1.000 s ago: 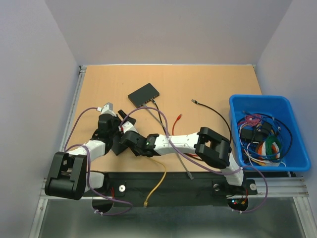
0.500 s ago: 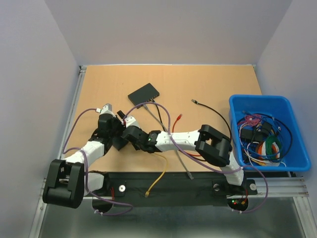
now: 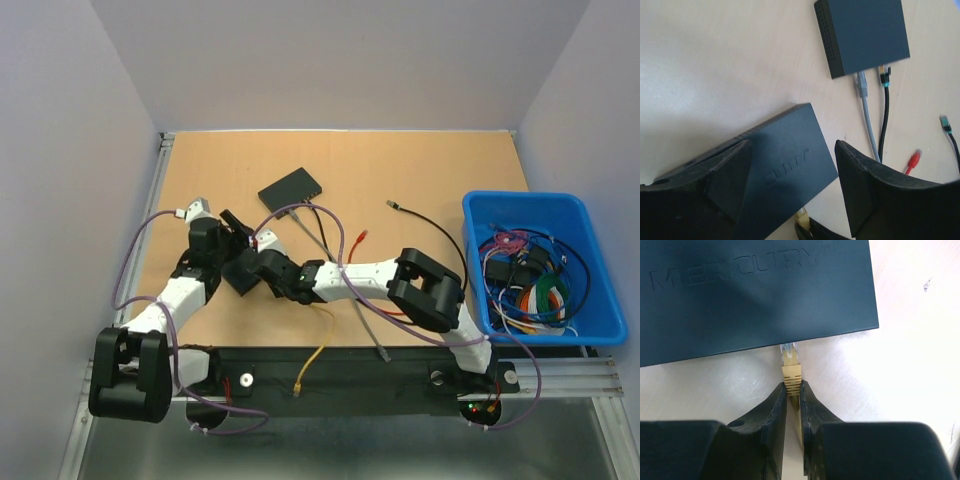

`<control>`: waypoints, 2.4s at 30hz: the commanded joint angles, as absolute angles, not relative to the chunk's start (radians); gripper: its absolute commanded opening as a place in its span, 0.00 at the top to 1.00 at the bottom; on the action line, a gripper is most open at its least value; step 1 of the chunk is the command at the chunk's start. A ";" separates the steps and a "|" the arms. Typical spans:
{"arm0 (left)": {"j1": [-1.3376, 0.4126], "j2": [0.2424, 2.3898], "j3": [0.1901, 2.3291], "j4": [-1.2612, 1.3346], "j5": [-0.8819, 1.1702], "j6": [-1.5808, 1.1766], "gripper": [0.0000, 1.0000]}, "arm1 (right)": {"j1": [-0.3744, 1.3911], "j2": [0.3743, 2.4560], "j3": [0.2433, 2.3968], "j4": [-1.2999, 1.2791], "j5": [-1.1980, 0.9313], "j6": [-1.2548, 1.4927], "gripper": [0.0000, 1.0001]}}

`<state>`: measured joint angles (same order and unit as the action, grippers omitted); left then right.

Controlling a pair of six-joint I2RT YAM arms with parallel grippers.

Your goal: Insert the plug into the switch port

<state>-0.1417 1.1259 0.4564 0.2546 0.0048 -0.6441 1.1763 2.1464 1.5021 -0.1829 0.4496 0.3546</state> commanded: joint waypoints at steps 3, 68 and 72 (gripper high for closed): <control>-0.060 1.227 0.515 0.388 0.035 -0.611 0.22 | 1.172 2.163 1.500 -0.118 0.463 0.344 1.00; -0.038 1.575 0.653 0.399 0.189 -0.607 0.28 | 1.080 1.873 1.226 0.147 0.373 0.132 0.48; -0.031 1.565 0.654 0.400 0.187 -0.614 0.28 | 1.078 1.804 1.203 0.106 0.449 0.144 0.43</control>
<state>-0.0376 1.5753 0.6312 0.4164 0.1875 -0.6056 1.0859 1.8805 1.2263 0.0937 0.3691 0.1257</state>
